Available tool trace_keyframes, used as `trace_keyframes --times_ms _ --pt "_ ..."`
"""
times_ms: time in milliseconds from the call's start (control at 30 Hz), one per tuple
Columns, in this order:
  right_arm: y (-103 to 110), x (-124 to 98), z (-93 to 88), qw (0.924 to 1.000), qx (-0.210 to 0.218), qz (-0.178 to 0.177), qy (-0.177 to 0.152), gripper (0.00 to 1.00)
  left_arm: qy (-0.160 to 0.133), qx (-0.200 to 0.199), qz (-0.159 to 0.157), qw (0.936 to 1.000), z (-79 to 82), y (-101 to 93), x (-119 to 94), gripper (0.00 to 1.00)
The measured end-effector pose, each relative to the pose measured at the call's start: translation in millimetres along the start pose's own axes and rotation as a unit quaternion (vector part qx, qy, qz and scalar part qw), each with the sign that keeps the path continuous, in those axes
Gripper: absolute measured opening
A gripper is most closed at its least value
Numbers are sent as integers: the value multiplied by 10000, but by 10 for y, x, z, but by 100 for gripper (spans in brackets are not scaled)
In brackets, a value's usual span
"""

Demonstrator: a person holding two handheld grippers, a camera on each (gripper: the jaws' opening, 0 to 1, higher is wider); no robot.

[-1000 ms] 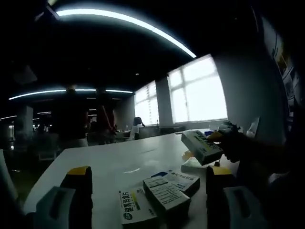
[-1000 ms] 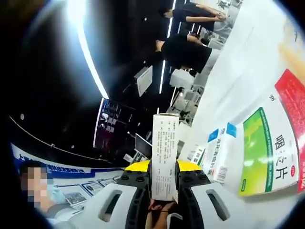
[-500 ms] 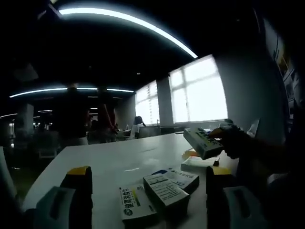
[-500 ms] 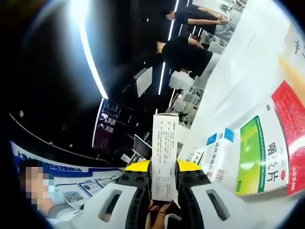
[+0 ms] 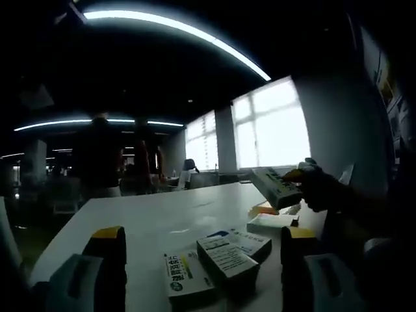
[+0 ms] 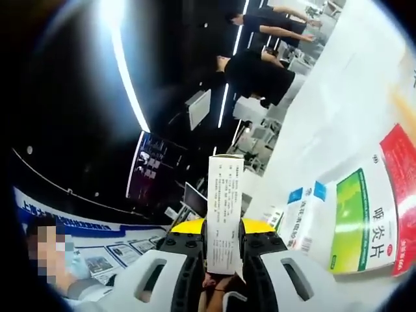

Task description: Arrange the small medicine boxes into an aligned row inside the storage area until every box is upright, visible, and separated from the surrounding clutter.

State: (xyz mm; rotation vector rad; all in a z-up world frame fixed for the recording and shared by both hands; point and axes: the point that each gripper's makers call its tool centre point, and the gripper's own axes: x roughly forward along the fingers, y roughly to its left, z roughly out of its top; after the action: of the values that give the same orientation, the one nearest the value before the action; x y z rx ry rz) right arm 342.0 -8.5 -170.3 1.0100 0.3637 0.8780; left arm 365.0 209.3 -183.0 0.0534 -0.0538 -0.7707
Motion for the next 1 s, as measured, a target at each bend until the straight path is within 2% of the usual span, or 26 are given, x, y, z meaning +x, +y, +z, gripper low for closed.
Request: trace_keyframes --times_ms 267,400,500,600,700,767,800,1000 --pt "-36 90 38 9994 -147 -248 202 17 38 2 -3 10000 -14 14 -22 99" --pt "-53 176 36 9953 -373 -517 732 17 92 247 66 9996 -1 11 -39 98" --pt "18 249 79 9947 -396 -526 784 17 107 197 36 9997 -7 14 -48 98" --pt "49 307 117 9948 -293 -480 852 17 125 171 26 9998 -18 14 -58 98" --pt "25 349 123 9926 -189 -593 1038 17 248 256 -7 9994 -39 5 -63 98" --pt "-7 364 105 9899 -123 -723 1212 17 234 283 -25 9993 -14 2 -75 98" --pt "-23 349 69 9867 10 -794 1421 17 202 281 -24 9994 6 5 -82 98" --pt "-19 357 -32 9803 309 -950 1703 17 120 216 -36 9997 48 -1 -83 98"
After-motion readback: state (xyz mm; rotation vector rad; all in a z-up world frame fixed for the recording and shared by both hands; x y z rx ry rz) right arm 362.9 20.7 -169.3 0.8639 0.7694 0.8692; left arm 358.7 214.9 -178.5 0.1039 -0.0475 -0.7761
